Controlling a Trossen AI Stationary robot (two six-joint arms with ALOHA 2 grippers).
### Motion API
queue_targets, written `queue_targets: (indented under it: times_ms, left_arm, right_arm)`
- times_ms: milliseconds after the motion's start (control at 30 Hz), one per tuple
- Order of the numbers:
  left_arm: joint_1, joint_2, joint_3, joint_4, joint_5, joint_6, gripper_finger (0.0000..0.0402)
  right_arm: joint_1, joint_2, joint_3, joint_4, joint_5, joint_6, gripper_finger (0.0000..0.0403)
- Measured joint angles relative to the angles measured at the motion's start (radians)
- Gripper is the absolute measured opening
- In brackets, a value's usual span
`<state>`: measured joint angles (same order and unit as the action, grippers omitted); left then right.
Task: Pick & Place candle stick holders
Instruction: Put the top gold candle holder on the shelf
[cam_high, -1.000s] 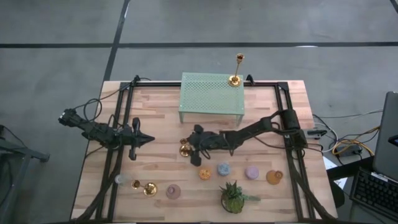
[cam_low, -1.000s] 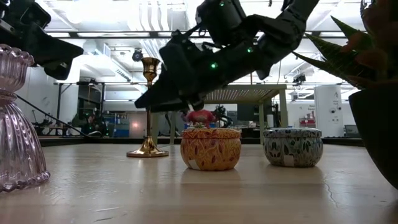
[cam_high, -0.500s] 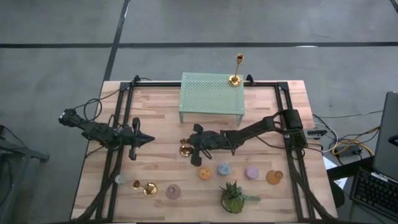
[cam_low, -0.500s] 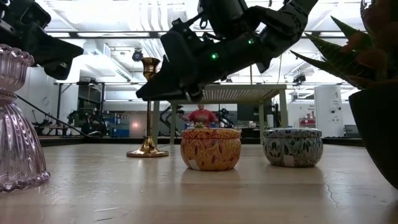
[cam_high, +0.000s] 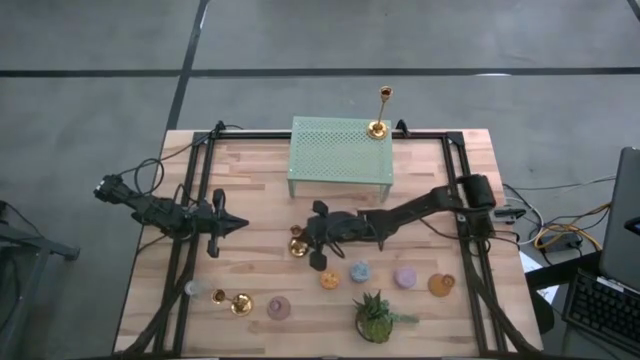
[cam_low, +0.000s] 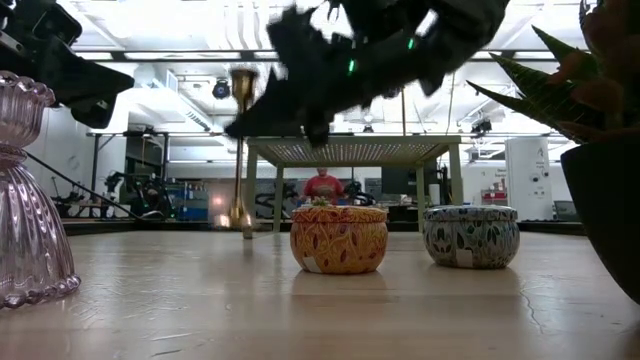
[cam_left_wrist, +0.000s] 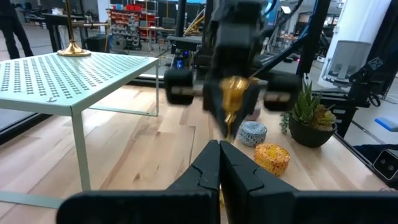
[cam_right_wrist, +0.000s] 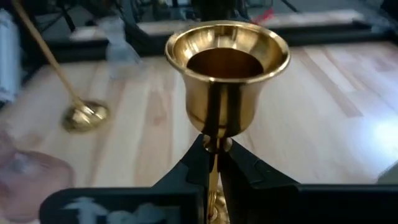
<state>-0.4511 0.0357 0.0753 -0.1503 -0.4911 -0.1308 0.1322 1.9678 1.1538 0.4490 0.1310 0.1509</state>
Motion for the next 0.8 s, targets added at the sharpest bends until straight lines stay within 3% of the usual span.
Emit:
queue_targets:
  times_ms: [300, 467, 800]
  left_arm:
    - [0.0, 0.0, 0.0, 0.0, 0.0, 0.0, 0.0005]
    - [0.0, 0.002, 0.0, 0.0, 0.0, 0.0, 0.0005]
    - [0.0, 0.003, 0.0, 0.0, 0.0, 0.0, 0.0005]
  right_arm:
    - [0.006, -0.253, 0.003, -0.181, 0.136, -0.065, 0.0014]
    - [-0.024, -0.379, 0.002, -0.296, 0.246, -0.013, 0.0014]
    - [-0.113, -0.441, 0.002, -0.284, 0.705, 0.016, 0.0014]
